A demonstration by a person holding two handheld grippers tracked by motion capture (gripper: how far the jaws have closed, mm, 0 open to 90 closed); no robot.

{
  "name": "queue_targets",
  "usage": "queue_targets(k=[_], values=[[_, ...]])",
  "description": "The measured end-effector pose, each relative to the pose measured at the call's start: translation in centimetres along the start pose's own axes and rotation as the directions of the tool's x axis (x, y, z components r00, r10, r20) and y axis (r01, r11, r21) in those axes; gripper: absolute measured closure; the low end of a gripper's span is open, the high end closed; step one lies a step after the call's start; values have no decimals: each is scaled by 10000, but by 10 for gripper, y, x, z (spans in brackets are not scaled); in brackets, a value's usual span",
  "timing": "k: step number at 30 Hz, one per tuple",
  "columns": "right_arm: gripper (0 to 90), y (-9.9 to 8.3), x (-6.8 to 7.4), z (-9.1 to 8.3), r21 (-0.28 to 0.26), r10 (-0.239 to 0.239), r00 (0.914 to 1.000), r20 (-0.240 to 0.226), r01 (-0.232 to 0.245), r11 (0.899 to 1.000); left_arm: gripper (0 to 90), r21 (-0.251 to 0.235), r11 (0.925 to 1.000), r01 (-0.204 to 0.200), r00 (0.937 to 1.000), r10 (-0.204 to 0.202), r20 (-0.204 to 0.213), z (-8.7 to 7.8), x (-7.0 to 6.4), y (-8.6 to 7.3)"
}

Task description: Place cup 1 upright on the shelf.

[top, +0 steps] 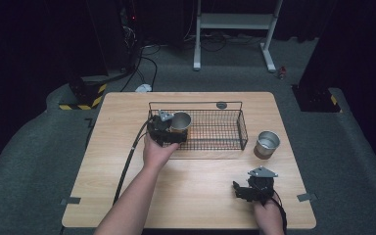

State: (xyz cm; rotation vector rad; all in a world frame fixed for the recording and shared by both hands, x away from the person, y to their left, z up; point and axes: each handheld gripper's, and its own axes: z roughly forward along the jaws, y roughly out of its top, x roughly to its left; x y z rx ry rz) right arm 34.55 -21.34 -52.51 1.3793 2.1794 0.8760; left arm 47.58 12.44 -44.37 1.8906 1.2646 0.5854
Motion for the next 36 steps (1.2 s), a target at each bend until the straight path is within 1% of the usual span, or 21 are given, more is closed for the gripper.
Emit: queue_targets(k=[1, 4, 6, 7, 9, 11, 13, 16, 19, 21, 23, 25, 27, 28, 29, 34, 35, 36], values=[[87, 0, 0, 0, 17, 23, 10000, 4, -23, 10000, 1, 18, 10000, -25, 10000, 25, 1, -1, 1, 0], [87, 0, 0, 0, 20, 22, 10000, 4, -22, 10000, 1, -18, 10000, 80, 9999, -80, 72, -5, 3, -2], [87, 0, 0, 0, 16, 18, 10000, 3, -18, 10000, 0, -9, 10000, 16, 10000, -16, 62, -7, 5, -3], [87, 0, 0, 0, 17, 22, 10000, 4, -22, 10000, 1, -21, 10000, 83, 9999, -83, 96, -8, 6, -4], [87, 0, 0, 0, 18, 23, 10000, 3, -23, 10000, 1, 13, 10000, 34, 9999, -34, 117, -11, 8, -6], [87, 0, 0, 0, 19, 24, 10000, 4, -24, 10000, 1, 14, 9999, 107, 9995, -107, 291, -13, 8, -9], [87, 0, 0, 0, 20, 26, 10000, 3, -26, 10000, 0, -16, 10000, -37, 9995, 38, 309, -16, 9, -10], [87, 0, 0, 0, 18, 25, 10000, 3, -25, 10000, 1, -81, 9999, 60, 9990, -56, 442, -21, 10, -13], [87, 0, 0, 0, 19, 26, 10000, 1, -26, 10000, 1, -145, 9999, 43, 9988, -36, 480, -24, 10, -14], [87, 0, 0, 0, 15, 21, 10000, -1, -21, 10000, 1, -245, 9997, -41, 9983, 56, 587, -31, 11, -18], [87, 0, 0, 0, 20, 28, 10000, 0, -28, 10000, 2, -254, 9997, 30, 9972, -12, 741, -34, 12, -21], [87, 0, 0, 0, 2, 3, 10000, -4, -3, 10000, 2, -232, 9997, -52, 9976, 68, 689, -38, 14, -24], [87, 0, 0, 0, 4, 7, 10000, -3, -7, 10000, 2, -238, 9997, 5, 9976, 12, 697, -42, 17, -26], [87, 0, 0, 0, 9, 8, 10000, -4, -8, 10000, 2, -241, 9997, -32, 9975, 49, 702, -43, 18, -27], [87, 0, 0, 0, 20, 33, 10000, -2, -33, 10000, 2, -277, 9996, 38, 9974, -18, 714, -46, 20, -29], [87, 0, 0, 0, 21, 33, 10000, -4, -33, 10000, 5, -411, 9991, 58, 9970, -26, 772, -56, 25, -37], [87, 0, 0, 0, 21, 33, 10000, -4, -33, 10000, 5, -411, 9991, 58, 9970, -26, 772, -56, 25, -37], [87, 0, 0, 0, 3, 6, 10000, -5, -6, 10000, 5, -412, 9991, 36, 9967, -3, 808, -60, 26, -41]])
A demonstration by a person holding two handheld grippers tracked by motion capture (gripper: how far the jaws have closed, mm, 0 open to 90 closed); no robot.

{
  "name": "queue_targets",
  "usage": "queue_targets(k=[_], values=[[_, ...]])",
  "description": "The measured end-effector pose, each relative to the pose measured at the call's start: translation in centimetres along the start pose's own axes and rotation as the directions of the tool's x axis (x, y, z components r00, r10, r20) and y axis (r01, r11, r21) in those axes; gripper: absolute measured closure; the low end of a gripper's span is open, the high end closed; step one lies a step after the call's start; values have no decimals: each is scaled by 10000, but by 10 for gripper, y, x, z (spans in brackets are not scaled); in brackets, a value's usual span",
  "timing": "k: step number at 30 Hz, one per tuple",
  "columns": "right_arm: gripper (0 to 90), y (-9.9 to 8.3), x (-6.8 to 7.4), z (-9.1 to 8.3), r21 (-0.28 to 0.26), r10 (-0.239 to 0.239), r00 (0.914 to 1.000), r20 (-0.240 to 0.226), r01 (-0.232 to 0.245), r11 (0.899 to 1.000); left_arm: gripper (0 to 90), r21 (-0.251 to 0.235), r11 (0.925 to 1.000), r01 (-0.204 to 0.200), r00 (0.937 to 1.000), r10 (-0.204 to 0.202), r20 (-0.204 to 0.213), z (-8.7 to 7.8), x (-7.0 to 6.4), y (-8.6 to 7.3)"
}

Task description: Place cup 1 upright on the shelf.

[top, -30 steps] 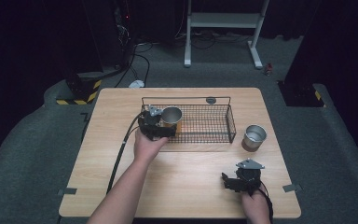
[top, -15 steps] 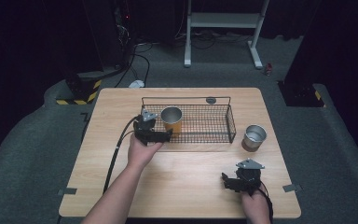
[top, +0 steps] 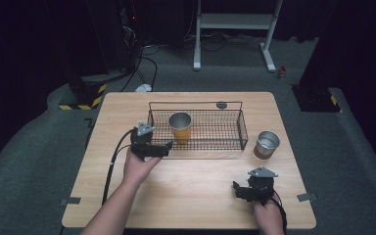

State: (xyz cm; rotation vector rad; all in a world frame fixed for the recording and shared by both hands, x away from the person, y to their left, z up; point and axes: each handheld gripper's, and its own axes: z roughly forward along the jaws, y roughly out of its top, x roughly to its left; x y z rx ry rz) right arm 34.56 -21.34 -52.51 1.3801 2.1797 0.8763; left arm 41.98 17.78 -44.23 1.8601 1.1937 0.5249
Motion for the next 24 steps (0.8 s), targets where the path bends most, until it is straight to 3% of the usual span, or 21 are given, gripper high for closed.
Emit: queue_targets(k=[12, 24], values=[[87, 0, 0, 0, -1, -3, 10000, 0, 3, 10000, 5, -98, 9998, 190, 9997, -188, 158, -24, 9, -28], [87, 0, 0, 0, 2, 4, 10000, -1, -4, 10000, 5, 413, 9990, 194, 9996, -203, 219, -38, 25, -68]])
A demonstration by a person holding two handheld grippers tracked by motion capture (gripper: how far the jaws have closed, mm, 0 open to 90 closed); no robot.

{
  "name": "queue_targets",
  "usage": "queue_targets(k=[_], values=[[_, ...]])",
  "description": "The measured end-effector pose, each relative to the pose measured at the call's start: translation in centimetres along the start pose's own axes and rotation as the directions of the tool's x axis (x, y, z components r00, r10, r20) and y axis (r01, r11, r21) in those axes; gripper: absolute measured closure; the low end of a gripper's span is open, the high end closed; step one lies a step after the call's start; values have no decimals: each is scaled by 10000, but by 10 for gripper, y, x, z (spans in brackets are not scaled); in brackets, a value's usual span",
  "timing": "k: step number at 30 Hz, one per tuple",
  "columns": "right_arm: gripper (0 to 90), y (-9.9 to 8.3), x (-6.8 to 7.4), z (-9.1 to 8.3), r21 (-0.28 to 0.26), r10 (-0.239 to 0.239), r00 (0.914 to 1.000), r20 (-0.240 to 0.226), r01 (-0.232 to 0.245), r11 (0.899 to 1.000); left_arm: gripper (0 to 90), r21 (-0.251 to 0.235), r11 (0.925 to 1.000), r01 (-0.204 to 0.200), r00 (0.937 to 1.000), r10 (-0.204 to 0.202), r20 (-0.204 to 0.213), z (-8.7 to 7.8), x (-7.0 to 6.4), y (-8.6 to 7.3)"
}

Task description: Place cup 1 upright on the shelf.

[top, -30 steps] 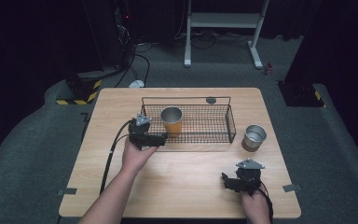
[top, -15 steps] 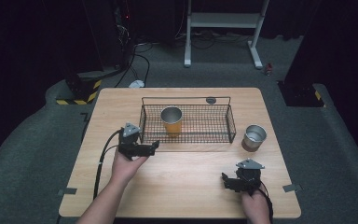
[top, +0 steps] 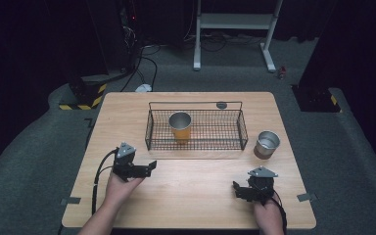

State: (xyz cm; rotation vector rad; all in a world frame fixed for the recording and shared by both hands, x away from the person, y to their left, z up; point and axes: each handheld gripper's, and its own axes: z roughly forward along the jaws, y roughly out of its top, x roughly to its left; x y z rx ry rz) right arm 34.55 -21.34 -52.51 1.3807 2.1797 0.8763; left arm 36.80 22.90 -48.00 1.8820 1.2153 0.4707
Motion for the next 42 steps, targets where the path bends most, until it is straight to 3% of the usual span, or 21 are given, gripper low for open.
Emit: queue_targets(k=[12, 23, 29, 36, 40, 42], values=[[87, 0, 0, 0, 13, 16, 10000, 6, -16, 10000, 6, 881, 9959, -184, 9998, 193, -103, -12, 6, -43], [87, 0, 0, 0, 15, 15, 10000, -1, -15, 10000, 11, 1764, 9830, -514, 9975, 593, -396, -21, 17, -71], [87, 0, 0, 0, 17, 18, 10000, -6, -18, 10000, 10, 1728, 9801, -982, 9921, 1099, -596, -19, 14, -73], [125, 0, -2, -1, -45, 79, 10000, 60, -78, 10000, 3, 1473, 9854, -859, 9924, 977, -752, -22, 11, -78], [127, 0, -5, -8, -465, 272, 9996, -20, -273, 9985, 3, 1458, 9861, -801, 9922, 929, -833, -22, 11, -78], [127, 0, -6, -12, -656, 136, 9999, 74, -131, 9978, 3, 1459, 9860, -804, 9922, 932, -829, -22, 11, -78]])
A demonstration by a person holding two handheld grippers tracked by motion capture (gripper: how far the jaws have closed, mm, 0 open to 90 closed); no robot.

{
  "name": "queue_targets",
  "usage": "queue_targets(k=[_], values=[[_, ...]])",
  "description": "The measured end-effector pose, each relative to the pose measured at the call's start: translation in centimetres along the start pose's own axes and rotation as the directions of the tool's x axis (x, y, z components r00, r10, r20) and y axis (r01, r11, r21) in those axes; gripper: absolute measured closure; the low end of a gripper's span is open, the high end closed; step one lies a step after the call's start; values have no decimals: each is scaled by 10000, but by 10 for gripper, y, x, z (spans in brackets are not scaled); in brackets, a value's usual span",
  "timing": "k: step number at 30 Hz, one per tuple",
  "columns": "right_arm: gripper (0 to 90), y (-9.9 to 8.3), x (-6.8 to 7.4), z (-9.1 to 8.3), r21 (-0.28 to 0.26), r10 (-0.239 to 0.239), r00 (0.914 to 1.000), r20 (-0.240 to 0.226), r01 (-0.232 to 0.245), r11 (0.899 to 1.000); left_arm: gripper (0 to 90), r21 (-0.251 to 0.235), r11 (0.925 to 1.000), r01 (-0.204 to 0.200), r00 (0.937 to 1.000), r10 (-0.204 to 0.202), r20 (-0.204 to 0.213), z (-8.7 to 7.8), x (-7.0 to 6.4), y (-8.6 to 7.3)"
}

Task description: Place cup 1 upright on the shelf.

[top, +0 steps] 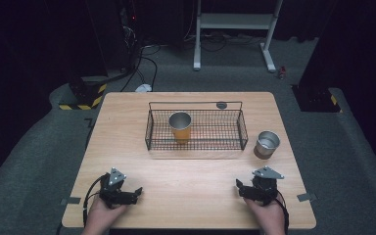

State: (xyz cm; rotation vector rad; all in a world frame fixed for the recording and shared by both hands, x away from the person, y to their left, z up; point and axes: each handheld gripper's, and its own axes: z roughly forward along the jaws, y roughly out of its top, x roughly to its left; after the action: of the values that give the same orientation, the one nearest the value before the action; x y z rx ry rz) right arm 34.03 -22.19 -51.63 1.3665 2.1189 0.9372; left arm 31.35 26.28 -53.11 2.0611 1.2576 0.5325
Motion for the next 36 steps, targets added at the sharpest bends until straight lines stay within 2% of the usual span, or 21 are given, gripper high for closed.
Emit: queue_targets(k=[4, 7, 12, 16, 36], values=[[125, -1, 1, -5, -129, -28, 9998, -215, 25, 9999, 3, -2, 10000, 4, 10000, -4, 1, 0, 0, 0], [126, -3, 0, -8, -145, -81, 9998, -176, 78, 9999, 3, -8, 10000, -3, 10000, 3, 6, 0, 0, 0], [127, -6, -8, -13, -314, 155, 9999, 16, -154, 9994, 3, 21, 10000, -42, 10000, 42, 35, 0, 1, 0], [131, -8, -13, -15, -265, 347, 9994, -4, -347, 9990, 3, -4, 10000, -29, 10000, 29, 25, 1, 1, 1], [128, -11, -32, -22, -601, 704, 9970, 325, -684, 9958, 3, -6, 10000, -41, 10000, 41, 51, 1, 1, 1]])
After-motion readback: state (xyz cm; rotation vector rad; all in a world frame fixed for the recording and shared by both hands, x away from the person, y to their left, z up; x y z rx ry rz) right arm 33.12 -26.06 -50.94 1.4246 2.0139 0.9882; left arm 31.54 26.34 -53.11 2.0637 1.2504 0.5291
